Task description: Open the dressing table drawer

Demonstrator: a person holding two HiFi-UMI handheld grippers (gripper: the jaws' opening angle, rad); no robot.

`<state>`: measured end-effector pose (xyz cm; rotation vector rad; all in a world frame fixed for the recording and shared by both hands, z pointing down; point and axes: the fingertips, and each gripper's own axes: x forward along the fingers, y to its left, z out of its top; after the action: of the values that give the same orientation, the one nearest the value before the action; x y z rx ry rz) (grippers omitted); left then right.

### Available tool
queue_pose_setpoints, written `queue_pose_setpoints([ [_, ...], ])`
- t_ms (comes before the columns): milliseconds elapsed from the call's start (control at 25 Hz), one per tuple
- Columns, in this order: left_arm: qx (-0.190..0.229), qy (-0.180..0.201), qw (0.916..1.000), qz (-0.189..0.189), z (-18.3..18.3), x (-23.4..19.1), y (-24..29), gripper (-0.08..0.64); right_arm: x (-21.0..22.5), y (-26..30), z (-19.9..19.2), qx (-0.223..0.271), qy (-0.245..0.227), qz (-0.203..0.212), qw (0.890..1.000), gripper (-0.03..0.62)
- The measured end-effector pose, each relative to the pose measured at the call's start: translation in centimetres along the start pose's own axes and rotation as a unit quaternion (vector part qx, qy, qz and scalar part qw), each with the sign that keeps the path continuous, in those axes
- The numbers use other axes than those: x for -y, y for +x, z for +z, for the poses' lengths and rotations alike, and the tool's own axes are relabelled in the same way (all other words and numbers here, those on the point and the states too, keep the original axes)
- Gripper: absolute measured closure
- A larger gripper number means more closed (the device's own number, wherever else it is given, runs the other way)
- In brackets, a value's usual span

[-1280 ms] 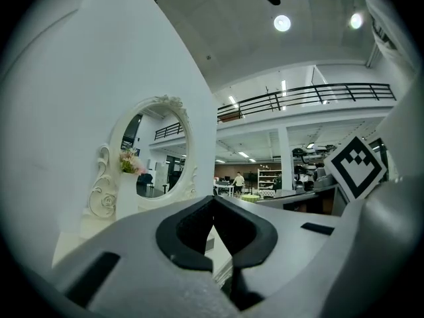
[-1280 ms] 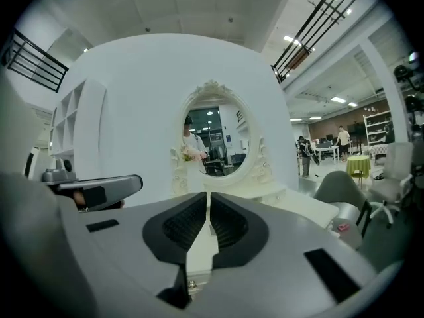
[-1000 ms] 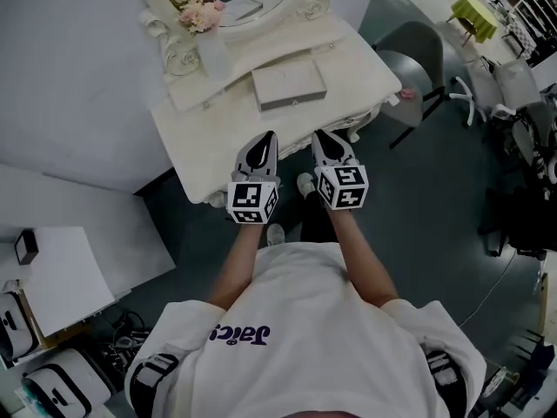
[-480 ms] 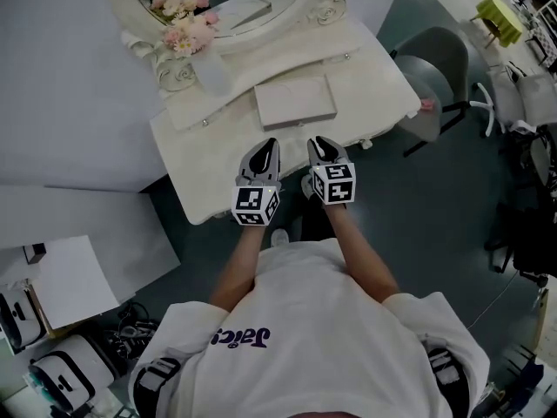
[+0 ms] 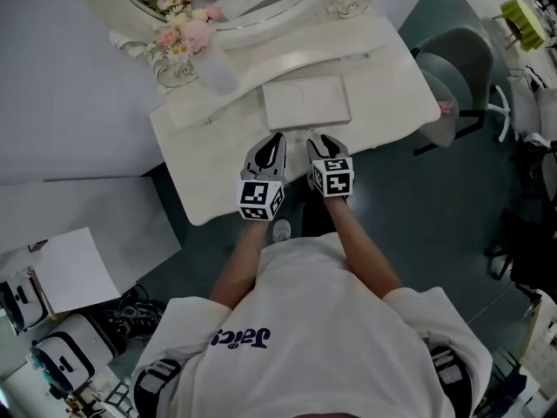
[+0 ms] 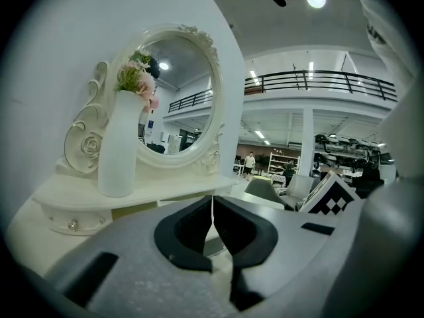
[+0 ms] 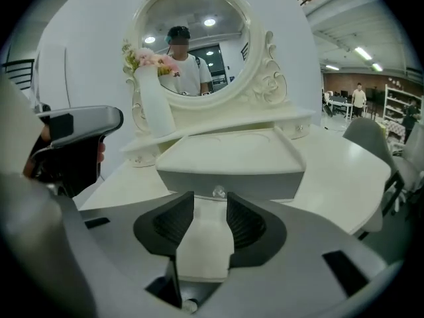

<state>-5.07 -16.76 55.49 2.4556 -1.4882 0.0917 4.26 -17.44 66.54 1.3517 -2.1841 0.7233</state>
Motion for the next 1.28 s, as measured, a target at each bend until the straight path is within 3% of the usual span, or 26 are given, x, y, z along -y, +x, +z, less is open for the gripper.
queue_pose_setpoints([
  [480,-0.025,-0.010,0.9996,0.004,-1.7,-1.7,2.6,0.545,1.6,4.9,-0.8,-0.035,0.016,0.001,0.999,0.448],
  [640,-0.027,-0.015,0.9995,0.006,-1.9,-1.9,2.7,0.545,1.5,5.1,-0.9,-0.036,0.013,-0.001,0.999,0.512],
  [1280,-0.028,-0.027,0.9992,0.003,-2.0,-1.4,1.2,0.545,1.2,4.2,-1.4,-0.035,-0.006,-0.012,0.999,0.525],
])
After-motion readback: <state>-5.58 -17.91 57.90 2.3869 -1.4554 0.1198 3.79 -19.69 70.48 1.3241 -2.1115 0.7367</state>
